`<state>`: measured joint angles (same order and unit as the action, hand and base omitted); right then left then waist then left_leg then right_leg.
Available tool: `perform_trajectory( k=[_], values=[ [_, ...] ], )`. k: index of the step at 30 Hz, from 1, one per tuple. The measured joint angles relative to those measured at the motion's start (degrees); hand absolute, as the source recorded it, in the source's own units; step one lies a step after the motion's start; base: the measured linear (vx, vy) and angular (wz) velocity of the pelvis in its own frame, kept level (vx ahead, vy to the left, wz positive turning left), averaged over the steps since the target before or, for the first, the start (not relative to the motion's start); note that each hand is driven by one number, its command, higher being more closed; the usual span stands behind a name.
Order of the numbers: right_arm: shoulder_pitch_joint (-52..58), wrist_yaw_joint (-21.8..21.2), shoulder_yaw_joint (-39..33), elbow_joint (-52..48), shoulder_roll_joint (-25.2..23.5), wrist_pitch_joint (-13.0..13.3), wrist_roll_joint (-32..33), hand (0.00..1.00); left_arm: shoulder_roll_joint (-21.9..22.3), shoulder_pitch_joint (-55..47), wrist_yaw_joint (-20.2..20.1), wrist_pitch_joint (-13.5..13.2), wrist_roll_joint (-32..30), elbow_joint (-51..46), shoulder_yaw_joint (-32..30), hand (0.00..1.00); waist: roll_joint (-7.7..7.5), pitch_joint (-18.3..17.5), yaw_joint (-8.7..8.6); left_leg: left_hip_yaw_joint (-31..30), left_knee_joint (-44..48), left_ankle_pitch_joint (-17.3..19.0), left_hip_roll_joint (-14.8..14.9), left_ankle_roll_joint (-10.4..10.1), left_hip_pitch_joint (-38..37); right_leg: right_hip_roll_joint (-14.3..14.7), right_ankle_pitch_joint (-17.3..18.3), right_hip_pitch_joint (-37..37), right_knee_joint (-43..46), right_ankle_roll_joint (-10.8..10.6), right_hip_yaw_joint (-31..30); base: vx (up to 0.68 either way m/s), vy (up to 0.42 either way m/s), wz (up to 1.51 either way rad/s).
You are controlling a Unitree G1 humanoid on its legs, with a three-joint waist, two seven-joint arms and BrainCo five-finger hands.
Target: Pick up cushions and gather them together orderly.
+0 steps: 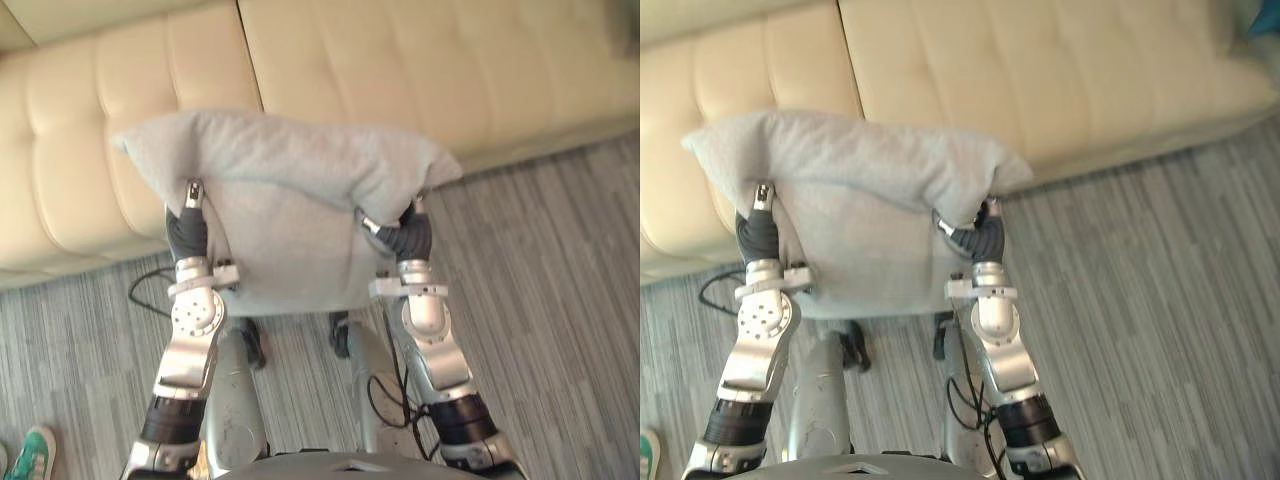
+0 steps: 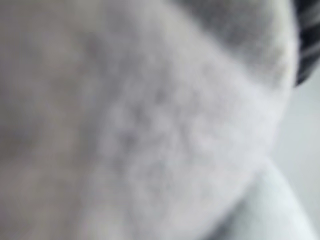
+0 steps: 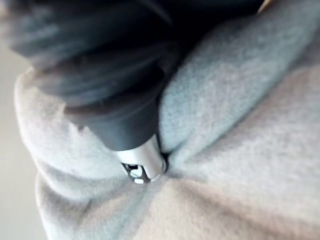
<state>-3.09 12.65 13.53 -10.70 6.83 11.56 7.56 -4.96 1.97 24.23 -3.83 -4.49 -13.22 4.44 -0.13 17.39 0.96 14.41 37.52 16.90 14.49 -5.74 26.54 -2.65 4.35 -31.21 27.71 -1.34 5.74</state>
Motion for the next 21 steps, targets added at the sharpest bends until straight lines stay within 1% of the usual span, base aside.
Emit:
perform_trajectory(
  k=[1, 2, 3, 4, 5, 8, 9, 11, 14, 16, 19, 20, 21],
  values=[
    [1.5, -0.9, 0.1, 0.1, -0.3, 0.0, 0.8, 1.00, 0.1, -1.5, -0.4, 0.0, -1.0, -0.1, -0.1, 1.00, 0.09, -0.9, 0.12, 0.1, -1.3, -0.2, -0.1, 0.2, -2.1, 0.1, -0.7, 2.4, -2.0, 0.2, 0.5, 0.16, 0.090, -0.23],
    [4.1, -2.4, 0.3, 0.3, -0.8, 0.0, 2.1, 1.00, 0.4, -4.1, -1.3, 0.0, -2.1, -0.6, -0.2, 1.00, -0.01, -3.3, 0.10, 0.6, -3.1, -0.5, -0.1, 0.3, -4.5, 0.1, -1.8, 5.2, -4.9, 0.1, 1.2, 0.15, 0.062, -0.18],
    [5.8, -3.3, 0.5, 0.3, -1.1, 0.0, 2.4, 1.00, 0.8, -5.9, -1.9, 0.0, -2.6, -1.0, -0.2, 1.00, -0.09, -5.1, 0.13, 1.2, -4.4, -1.0, -0.1, -0.3, -6.2, 0.3, -2.5, 6.9, -6.6, 0.1, 1.2, 0.20, 0.056, -0.18],
    [7.4, -4.2, 0.5, 0.4, -1.5, -0.1, 2.4, 1.00, 1.2, -7.6, -2.7, -0.1, -2.8, -1.0, -0.3, 1.00, -0.02, -6.5, 0.17, 1.7, -6.0, -1.3, -0.3, -0.4, -8.3, 0.6, -3.5, 9.1, -9.0, -0.6, 0.9, 0.22, 0.039, -0.13],
    [8.7, -5.2, 0.5, 1.1, -1.9, -0.2, 2.4, 1.00, 1.7, -9.4, -3.7, -0.1, -3.1, -0.9, -0.6, 1.00, -0.10, -8.1, -0.08, 1.9, -8.2, -2.0, -0.9, -0.4, -10.7, 0.7, -4.6, 11.7, -12.0, -0.8, 0.8, 0.21, 0.037, -0.07],
    [9.6, -7.0, 0.0, 3.9, -1.9, -0.3, 2.3, 1.00, 1.9, -11.8, -5.9, -0.2, -3.1, -0.2, -0.9, 1.00, -0.08, -9.8, -0.22, 1.6, -12.4, -3.0, -2.3, -0.3, -14.9, 0.6, -6.3, 16.5, -17.0, -1.1, 0.6, 0.17, 0.041, 0.01],
    [9.7, -8.0, -0.3, 7.3, -1.9, -0.6, 2.1, 1.00, 2.2, -13.1, -7.3, -0.4, -3.1, 2.0, -1.0, 1.00, -0.12, -11.2, -0.11, -0.1, -15.2, -3.7, -3.7, 0.1, -16.9, 0.5, -7.7, 19.5, -20.4, -1.4, 0.6, 0.14, 0.046, 0.05],
    [10.3, -8.7, -0.7, 9.6, -1.9, -0.9, 1.9, 1.00, 2.3, -14.3, -8.5, -0.5, -3.0, 4.2, -1.0, 1.00, -0.15, -12.0, -0.05, -0.7, -17.4, -4.4, -4.7, 0.3, -18.7, 0.1, -9.1, 22.1, -23.7, -1.7, 0.6, 0.10, 0.059, 0.14],
    [12.3, -8.9, -0.9, 9.8, -1.9, -1.7, 1.0, 1.00, 3.2, -16.8, -10.1, -0.5, -3.0, 5.3, -0.9, 1.00, -0.17, -12.2, -0.04, -1.7, -19.0, -5.0, -6.1, 0.7, -19.9, -0.8, -10.5, 24.7, -26.9, -2.0, 1.0, 0.03, 0.080, 0.19],
    [12.8, -9.0, -1.4, 10.9, -2.1, -1.8, 1.0, 1.00, 3.3, -18.0, -11.4, -0.5, -2.9, 5.4, -0.8, 1.00, -0.35, -12.3, 0.56, -2.0, -19.0, -5.2, -6.9, 0.9, -20.0, -1.4, -10.9, 25.2, -27.4, -2.2, 1.0, -0.04, 0.074, 0.09],
    [13.0, -9.0, -2.2, 11.6, -3.3, -1.8, 0.4, 1.00, 3.3, -18.5, -12.0, -0.5, -2.4, 5.4, -0.6, 1.00, -0.61, -12.4, 1.14, -2.2, -18.3, -4.9, -7.8, 1.5, -19.5, -2.3, -10.9, 24.4, -26.5, -2.5, 0.9, -0.09, 0.074, 0.00],
    [13.0, -9.0, -2.7, 11.6, -4.0, -1.8, -0.3, 1.00, 3.3, -18.5, -12.0, -0.6, -2.3, 5.4, -0.5, 1.00, -0.80, -12.4, 1.42, -2.4, -17.4, -4.0, -8.2, 2.2, -19.0, -2.9, -9.6, 22.9, -24.4, -2.6, 0.4, -0.14, 0.089, -0.10],
    [13.0, -9.0, -2.8, 11.6, -4.2, -1.8, -0.3, 1.00, 3.3, -18.5, -12.0, -0.6, -2.3, 5.4, -0.5, 1.00, -0.83, -12.4, 1.43, -2.7, -16.8, -3.7, -8.5, 2.3, -18.7, -3.0, -9.2, 22.2, -23.2, -2.8, 0.1, -0.12, 0.102, -0.21]
  ],
)
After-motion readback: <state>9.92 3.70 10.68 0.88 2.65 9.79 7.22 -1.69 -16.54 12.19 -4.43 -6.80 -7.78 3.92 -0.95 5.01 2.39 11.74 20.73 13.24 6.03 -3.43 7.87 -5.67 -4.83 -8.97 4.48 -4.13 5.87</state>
